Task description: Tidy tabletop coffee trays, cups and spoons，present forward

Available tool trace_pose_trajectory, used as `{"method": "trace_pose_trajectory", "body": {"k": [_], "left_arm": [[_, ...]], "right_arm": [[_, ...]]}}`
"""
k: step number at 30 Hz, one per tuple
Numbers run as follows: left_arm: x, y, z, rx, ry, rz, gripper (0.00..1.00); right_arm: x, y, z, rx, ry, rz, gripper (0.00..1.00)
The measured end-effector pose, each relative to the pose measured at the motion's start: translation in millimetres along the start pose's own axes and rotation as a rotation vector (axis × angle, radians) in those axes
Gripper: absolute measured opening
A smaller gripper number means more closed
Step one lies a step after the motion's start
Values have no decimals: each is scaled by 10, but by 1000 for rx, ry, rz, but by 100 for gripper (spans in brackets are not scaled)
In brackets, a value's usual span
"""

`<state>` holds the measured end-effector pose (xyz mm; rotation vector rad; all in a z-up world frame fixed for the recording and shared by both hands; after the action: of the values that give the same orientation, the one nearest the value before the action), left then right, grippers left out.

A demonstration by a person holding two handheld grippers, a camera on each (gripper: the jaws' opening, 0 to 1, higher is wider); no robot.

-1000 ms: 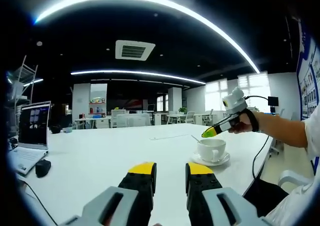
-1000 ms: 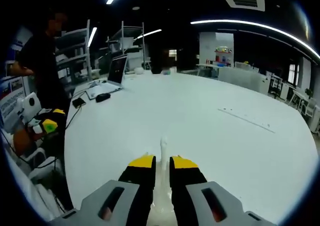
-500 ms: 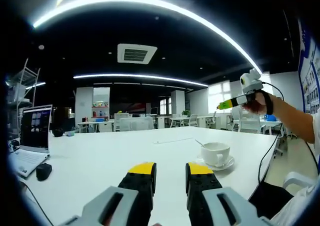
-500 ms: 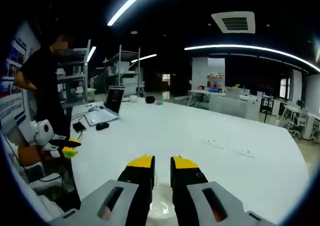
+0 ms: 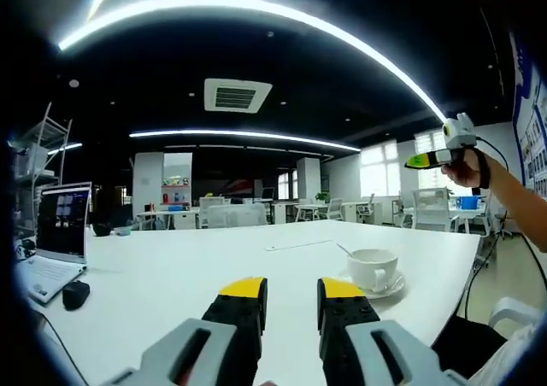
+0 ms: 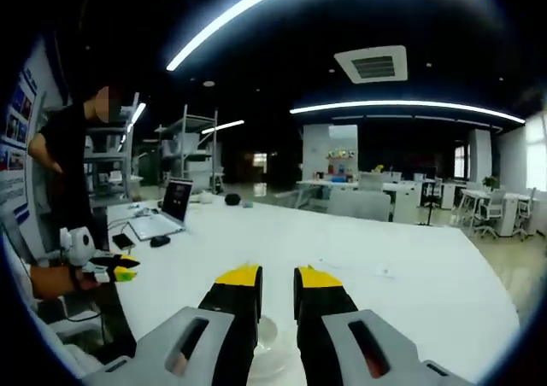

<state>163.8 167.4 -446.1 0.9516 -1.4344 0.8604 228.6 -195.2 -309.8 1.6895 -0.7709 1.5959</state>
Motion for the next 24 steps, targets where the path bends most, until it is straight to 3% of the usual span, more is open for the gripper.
{"method": "trace_pose_trajectory", "body": {"k": [14, 21, 24], "left_arm": [[-16, -13, -90, 67, 7, 14, 25], [-74, -11, -261, 142, -1, 11, 25], [-101, -13, -355, 177, -1, 13, 25]], "right_arm": [[-243, 385, 425, -126, -11, 42, 18], [-368, 620, 656, -218, 40, 97, 19], [-520, 718, 745, -248, 47, 107, 20]]}}
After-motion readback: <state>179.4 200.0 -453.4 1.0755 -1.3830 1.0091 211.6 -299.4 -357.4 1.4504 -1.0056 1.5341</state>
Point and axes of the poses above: the point that each gripper's makers call its tool centre point, and the gripper's own axes: y roughly backward along the fingers, z roughly to its right, x roughly out of its top, the point moved 4 cm from there along y, roughly backward along the fingers, and after that the axes turned 3 degrees about -y, right-handed, at the moved point
